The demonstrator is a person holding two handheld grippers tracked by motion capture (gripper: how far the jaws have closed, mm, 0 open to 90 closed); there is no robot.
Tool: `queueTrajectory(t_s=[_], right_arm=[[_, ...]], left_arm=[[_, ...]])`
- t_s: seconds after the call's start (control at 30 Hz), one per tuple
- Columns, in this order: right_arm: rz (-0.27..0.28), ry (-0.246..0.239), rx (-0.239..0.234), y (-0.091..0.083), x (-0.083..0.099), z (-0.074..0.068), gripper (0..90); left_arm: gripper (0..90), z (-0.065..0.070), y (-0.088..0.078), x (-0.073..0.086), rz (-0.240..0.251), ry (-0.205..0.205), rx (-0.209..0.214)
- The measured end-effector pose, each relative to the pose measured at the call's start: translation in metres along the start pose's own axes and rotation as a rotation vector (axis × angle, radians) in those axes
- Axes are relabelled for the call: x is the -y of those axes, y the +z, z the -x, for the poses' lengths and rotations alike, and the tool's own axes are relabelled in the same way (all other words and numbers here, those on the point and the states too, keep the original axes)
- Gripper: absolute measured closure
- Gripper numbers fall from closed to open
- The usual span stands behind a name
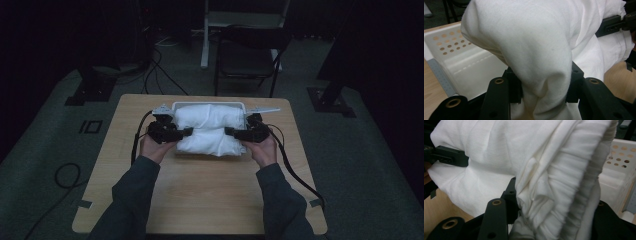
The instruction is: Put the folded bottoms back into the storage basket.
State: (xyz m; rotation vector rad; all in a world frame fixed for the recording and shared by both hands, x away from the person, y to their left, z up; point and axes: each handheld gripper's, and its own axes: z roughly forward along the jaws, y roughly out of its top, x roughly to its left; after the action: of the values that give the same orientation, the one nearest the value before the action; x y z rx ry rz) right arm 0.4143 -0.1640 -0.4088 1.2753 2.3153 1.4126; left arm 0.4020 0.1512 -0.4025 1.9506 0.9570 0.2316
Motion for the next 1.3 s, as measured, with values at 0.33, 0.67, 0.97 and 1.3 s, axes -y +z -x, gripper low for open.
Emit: queueTrajectory(t_s=[0.33,0.67,0.97,1.3], right_arm=[[0.006,0.006,0.006,0.004,-0.011,0.004,55.2],[0.001,0.012,0.011,0.013,-0.019,0.010,55.2],[0.001,0.025,0.012,0.018,-0.023,0.018,55.3],[-0.012,0.031,0.015,0.025,-0.025,0.023,55.3]], left_arm=[[58.7,-0.006,0.002,-0.009,0.007,-0.005,-0.011],[58.7,-0.014,0.007,-0.014,0.005,-0.015,-0.026],[58.6,-0.017,0.013,-0.018,0.001,-0.014,-0.031],[58.6,-0.025,0.020,-0.018,-0.002,-0.031,-0.033]])
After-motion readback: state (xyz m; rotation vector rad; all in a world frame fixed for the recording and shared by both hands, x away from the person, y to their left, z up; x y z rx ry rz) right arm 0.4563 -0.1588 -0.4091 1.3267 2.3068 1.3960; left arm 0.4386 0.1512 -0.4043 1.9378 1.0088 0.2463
